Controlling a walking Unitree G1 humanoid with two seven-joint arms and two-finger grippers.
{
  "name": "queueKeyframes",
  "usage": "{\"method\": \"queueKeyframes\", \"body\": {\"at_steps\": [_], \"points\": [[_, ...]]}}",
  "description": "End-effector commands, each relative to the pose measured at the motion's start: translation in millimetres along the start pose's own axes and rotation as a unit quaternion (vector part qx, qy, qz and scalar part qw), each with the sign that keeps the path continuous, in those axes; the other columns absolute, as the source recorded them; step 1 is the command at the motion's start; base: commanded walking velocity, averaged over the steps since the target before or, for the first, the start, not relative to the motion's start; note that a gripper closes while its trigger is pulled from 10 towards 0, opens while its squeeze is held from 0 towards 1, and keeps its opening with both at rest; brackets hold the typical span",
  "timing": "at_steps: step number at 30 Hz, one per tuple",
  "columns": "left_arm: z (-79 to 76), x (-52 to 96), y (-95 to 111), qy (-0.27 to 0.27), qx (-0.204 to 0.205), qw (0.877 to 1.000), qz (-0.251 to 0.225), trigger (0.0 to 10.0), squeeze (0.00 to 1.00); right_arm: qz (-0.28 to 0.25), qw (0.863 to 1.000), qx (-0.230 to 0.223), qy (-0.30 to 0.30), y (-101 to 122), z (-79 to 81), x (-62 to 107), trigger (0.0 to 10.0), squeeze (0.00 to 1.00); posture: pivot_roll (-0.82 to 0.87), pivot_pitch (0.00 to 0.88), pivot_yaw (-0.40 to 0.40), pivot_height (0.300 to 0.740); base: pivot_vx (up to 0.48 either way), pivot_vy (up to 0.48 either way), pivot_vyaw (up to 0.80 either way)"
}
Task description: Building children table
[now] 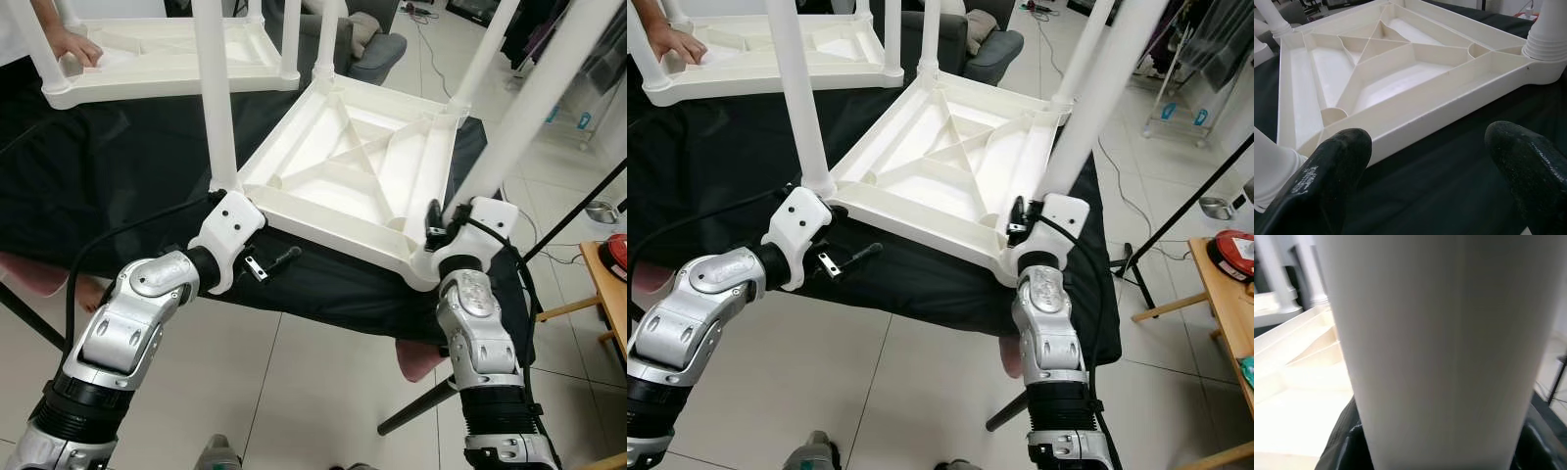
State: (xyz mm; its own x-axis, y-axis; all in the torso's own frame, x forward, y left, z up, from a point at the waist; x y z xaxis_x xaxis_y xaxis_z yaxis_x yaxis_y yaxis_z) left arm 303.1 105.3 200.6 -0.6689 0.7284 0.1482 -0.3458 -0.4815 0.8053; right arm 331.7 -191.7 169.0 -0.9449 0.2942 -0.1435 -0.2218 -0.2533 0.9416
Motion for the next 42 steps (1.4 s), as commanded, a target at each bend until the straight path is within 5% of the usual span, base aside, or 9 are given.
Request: {"method": "queueKeyframes", "body": {"at_steps": [1, 8, 22, 23, 24, 25, 33, 34, 42], "points": [[-1.4, -3.4, -1, -0.005, 0.000, 1.000, 0.002, 10.0, 0.00, 0.097, 0.990, 0.025, -0.096, -46, -43.6, 15.0, 10.0, 0.00, 0.18, 0.124, -0.024, 0.740, 0.000, 0.000, 0.00], [5.3, -11.6, 8, -0.006, -0.012, 1.000, -0.013, 10.0, 0.00, 0.080, 0.980, -0.057, -0.174, -53, -50.4, 28.3, 10.0, 0.00, 0.18, 0.126, -0.022, 0.740, 0.000, 0.000, 0.00], [6.6, -25.6, 20, -0.012, -0.022, 0.999, -0.037, 10.0, 0.00, 0.054, 0.981, -0.032, -0.185, -51, -40.2, 29.5, 10.0, 0.00, 0.18, 0.127, -0.021, 0.740, 0.000, 0.000, 0.00], [6.7, -25.5, 20, -0.012, -0.022, 0.999, -0.037, 10.0, 0.00, 0.052, 0.982, -0.032, -0.180, -50, -38.4, 29.1, 10.0, 0.27, 0.18, 0.127, -0.021, 0.740, 0.000, 0.000, 0.00], [6.7, -25.5, 20, -0.012, -0.022, 0.999, -0.037, 10.0, 0.00, 0.052, 0.982, -0.032, -0.180, -50, -38.4, 29.1, 10.0, 0.27, 0.18, 0.127, -0.021, 0.740, 0.000, 0.000, 0.00], [6.7, -25.1, 19, -0.012, -0.022, 0.999, -0.036, 10.0, 0.00, 0.050, 0.983, -0.033, -0.172, -50, -36.1, 28.6, 10.0, 1.00, 0.18, 0.127, -0.021, 0.740, 0.000, 0.000, 0.00], [6.3, -24.8, 18, -0.011, -0.021, 0.999, -0.034, 10.0, 0.00, 0.051, 0.990, -0.076, -0.109, -47, -17.1, 25.9, 10.0, 0.93, 0.18, 0.128, -0.021, 0.740, 0.000, 0.000, 0.00], [6.3, -24.7, 18, -0.011, -0.021, 0.999, -0.034, 10.0, 0.00, 0.048, 0.991, -0.087, -0.084, -45, -9.7, 25.3, 10.0, 0.00, 0.18, 0.128, -0.021, 0.740, 0.000, 0.000, 0.00], [5.8, -24.8, 18, -0.011, -0.021, 0.999, -0.035, 10.0, 0.00, 0.035, 0.994, -0.105, 0.006, -34, 15.5, 25.3, 10.0, 0.00, 0.18, 0.129, -0.023, 0.740, 0.000, 0.000, 0.00]]}}
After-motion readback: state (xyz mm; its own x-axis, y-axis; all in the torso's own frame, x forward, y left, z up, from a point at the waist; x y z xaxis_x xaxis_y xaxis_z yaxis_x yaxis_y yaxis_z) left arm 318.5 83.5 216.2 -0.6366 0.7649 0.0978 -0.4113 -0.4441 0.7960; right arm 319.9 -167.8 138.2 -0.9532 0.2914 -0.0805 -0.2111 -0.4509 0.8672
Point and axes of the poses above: a point about 5 cm out from each wrist's last joint towards the gripper, its own x axis pointing back from the gripper into the wrist, its own y axis along the axis of the wrist's last joint, z = x × y, the point moved 2 cm from there along -x, pointing out of the wrist towards the gripper, and after that the axes turned 15 degrees about -x, right-handed, at the moved point
